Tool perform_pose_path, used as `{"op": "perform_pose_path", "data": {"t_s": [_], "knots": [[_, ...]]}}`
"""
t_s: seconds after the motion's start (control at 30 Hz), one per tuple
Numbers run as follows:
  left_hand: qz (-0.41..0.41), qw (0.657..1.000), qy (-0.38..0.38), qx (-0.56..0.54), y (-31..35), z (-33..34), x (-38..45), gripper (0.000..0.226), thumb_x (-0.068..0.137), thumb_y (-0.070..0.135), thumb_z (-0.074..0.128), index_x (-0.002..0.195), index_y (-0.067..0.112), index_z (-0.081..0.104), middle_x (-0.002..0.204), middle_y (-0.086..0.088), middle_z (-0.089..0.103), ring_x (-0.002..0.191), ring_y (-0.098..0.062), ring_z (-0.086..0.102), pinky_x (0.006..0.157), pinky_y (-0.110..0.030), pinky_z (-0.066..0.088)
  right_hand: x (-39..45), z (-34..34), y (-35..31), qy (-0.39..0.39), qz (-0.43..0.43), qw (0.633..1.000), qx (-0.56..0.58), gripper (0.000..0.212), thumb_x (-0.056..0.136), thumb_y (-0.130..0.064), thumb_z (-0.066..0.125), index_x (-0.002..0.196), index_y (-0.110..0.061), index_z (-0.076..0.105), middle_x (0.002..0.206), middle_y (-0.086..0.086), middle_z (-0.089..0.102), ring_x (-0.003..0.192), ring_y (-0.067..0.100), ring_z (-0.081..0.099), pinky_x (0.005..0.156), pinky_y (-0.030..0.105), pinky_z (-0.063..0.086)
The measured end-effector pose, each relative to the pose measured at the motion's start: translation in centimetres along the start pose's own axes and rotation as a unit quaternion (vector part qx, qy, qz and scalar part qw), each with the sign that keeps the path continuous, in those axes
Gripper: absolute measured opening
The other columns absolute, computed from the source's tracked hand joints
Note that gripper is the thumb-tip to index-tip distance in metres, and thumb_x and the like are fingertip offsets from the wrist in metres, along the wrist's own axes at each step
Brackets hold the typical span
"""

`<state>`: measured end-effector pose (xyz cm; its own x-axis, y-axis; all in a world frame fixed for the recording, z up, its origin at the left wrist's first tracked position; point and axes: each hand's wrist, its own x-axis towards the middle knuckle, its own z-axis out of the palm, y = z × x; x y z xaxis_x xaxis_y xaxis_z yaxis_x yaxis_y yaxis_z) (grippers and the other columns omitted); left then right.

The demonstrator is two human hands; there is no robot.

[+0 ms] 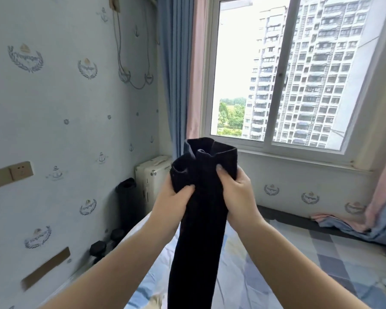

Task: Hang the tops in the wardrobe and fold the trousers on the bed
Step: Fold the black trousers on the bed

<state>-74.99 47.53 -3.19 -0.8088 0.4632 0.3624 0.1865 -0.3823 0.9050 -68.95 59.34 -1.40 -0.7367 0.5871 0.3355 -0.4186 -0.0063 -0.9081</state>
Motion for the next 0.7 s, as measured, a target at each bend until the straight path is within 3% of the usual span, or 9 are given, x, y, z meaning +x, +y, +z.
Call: {"op": "perform_pose_path", "data": {"t_s": [0.13, 0.3, 0.4, 0.47, 0.57, 0.7], "knots": [[0.014, 0.999, -0.023, 0.025, 1.7, 2.0, 2.7, 0.024, 0.094, 0.014, 0.055, 0.099, 0.033, 0.069, 0.101, 0.004, 0.073, 0.098, -0.018, 0.069, 0.082, -0.033, 0.056, 4.4, -5.1, -3.6, 0.044, 0.002, 0.999, -0.010, 0.011, 0.093, -0.022, 0.058, 0.097, -0.023, 0.068, 0.095, 0.002, 0.074, 0.093, 0.023, 0.070, 0.080, 0.038, 0.057], [0.070, 0.996, -0.053, 0.031, 4.8, 6.7, 6.4, 0.020, 0.094, 0.022, 0.057, 0.092, 0.036, 0.071, 0.096, 0.009, 0.074, 0.088, -0.010, 0.071, 0.065, -0.021, 0.056, 9.0, -13.4, -11.5, 0.087, -0.053, 0.984, -0.147, 0.010, 0.092, -0.022, 0.059, 0.095, -0.030, 0.064, 0.097, -0.005, 0.073, 0.090, 0.014, 0.069, 0.078, 0.032, 0.055], [0.086, 0.994, -0.027, 0.057, 5.9, 9.0, 8.9, 0.017, 0.093, 0.027, 0.058, 0.089, 0.038, 0.071, 0.093, 0.013, 0.074, 0.086, -0.007, 0.071, 0.074, -0.030, 0.056, 10.3, -18.4, -16.7, 0.119, -0.083, 0.956, -0.253, 0.011, 0.090, -0.018, 0.061, 0.092, -0.029, 0.064, 0.097, -0.006, 0.070, 0.085, 0.010, 0.066, 0.070, 0.024, 0.051], [0.087, 0.994, -0.002, 0.073, 6.0, 10.1, 10.3, 0.015, 0.092, 0.026, 0.060, 0.086, 0.034, 0.071, 0.090, 0.013, 0.074, 0.086, -0.010, 0.071, 0.079, -0.034, 0.055, 10.9, -21.6, -19.4, 0.145, -0.095, 0.920, -0.352, 0.014, 0.089, -0.017, 0.062, 0.101, -0.025, 0.065, 0.097, -0.006, 0.067, 0.085, 0.011, 0.062, 0.071, 0.022, 0.047], [0.075, 0.992, 0.020, 0.095, 5.2, 11.8, 11.7, 0.011, 0.091, 0.029, 0.062, 0.083, 0.031, 0.069, 0.087, 0.008, 0.074, 0.090, -0.019, 0.069, 0.085, -0.043, 0.055, 11.1, -26.0, -23.1, 0.198, -0.082, 0.836, -0.505, 0.029, 0.087, -0.023, 0.065, 0.115, -0.015, 0.065, 0.102, 0.002, 0.066, 0.094, 0.023, 0.062, 0.085, 0.033, 0.048], [0.059, 0.992, 0.013, 0.109, 3.4, 14.4, 12.1, 0.007, 0.088, 0.032, 0.065, 0.084, 0.029, 0.070, 0.087, 0.004, 0.074, 0.089, -0.023, 0.069, 0.086, -0.048, 0.055, 10.6, -30.0, -26.4, 0.235, -0.068, 0.740, -0.626, 0.031, 0.083, -0.032, 0.069, 0.111, -0.018, 0.068, 0.101, 0.005, 0.069, 0.095, 0.026, 0.062, 0.078, 0.032, 0.047]]}}
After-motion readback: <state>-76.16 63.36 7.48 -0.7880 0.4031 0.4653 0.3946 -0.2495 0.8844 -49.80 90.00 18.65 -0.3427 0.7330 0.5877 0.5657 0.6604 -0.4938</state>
